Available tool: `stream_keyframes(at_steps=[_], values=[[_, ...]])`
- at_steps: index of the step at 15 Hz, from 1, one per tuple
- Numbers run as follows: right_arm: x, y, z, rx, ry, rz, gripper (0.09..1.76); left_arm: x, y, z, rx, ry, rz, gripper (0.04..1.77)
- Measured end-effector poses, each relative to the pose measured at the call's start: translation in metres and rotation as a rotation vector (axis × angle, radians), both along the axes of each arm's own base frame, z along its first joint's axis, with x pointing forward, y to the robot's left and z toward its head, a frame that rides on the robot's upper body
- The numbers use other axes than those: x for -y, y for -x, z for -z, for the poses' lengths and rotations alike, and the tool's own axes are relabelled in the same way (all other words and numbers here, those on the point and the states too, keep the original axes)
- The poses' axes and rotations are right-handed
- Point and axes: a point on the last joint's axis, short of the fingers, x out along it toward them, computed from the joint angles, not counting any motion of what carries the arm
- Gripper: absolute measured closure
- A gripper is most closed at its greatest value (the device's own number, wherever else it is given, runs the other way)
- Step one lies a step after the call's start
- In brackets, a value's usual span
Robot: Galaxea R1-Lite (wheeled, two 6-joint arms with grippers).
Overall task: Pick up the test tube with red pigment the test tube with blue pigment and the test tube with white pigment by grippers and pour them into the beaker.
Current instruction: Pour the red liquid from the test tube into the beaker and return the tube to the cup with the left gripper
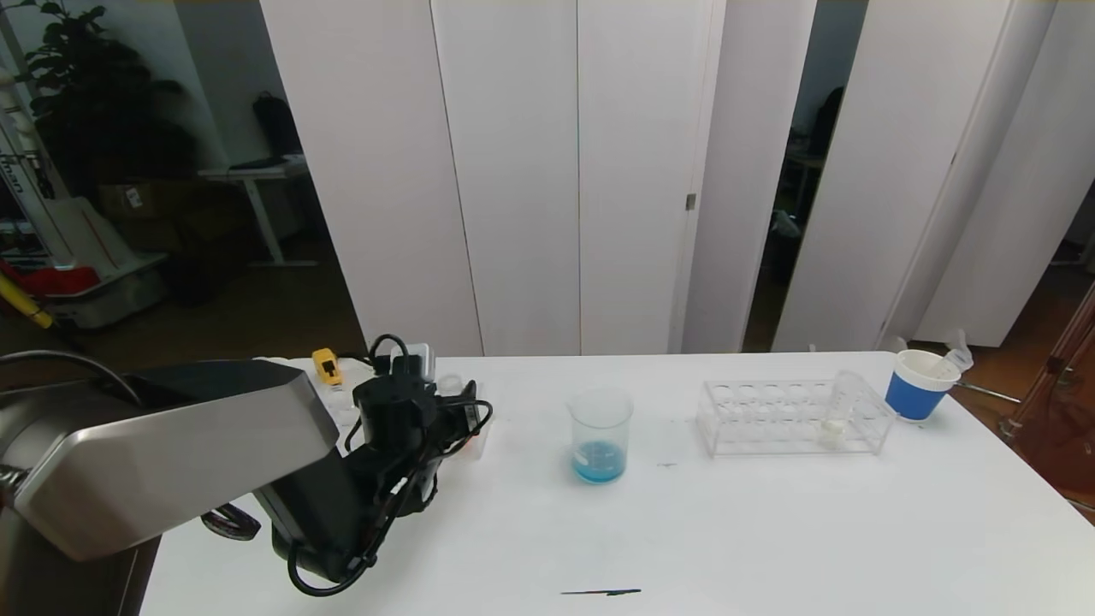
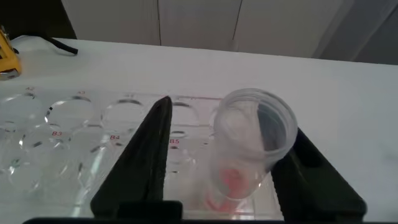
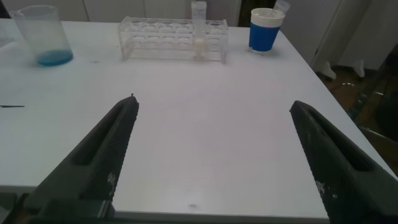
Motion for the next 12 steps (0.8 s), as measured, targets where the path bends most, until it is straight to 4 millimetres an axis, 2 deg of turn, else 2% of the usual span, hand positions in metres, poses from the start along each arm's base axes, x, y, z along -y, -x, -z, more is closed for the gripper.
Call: stream_keyframes(at_steps=[1,2,3,4,7,12], values=[[0.0,0.0,0.0,0.0,0.0,0.0,0.1,0.0007,-0.0001,-0.0004,0.002,0.001,0.007,1.27],[0.0,0.0,0.0,0.0,0.0,0.0,0.1,-0.0004,-0.0002,-0.0005,0.001,0.001,0.006,1.35],[0.0,0.0,0.0,0.0,0.0,-0.001,0.1,-0.0004,-0.0001,-0.0006,0.002,0.002,0.004,1.13],[0.0,0.0,0.0,0.0,0.0,0.0,0.1,-0.0013,0.0,-0.0007,0.001,0.001,0.001,1.04],[0.0,0.0,0.0,0.0,0.0,0.0,0.1,-0.0009,0.0001,-0.0016,0.003,0.002,0.0,1.14],[0.0,0.0,0.0,0.0,0.0,0.0,0.1,-0.001,0.0004,-0.0055,0.012,0.003,0.0,1.14]])
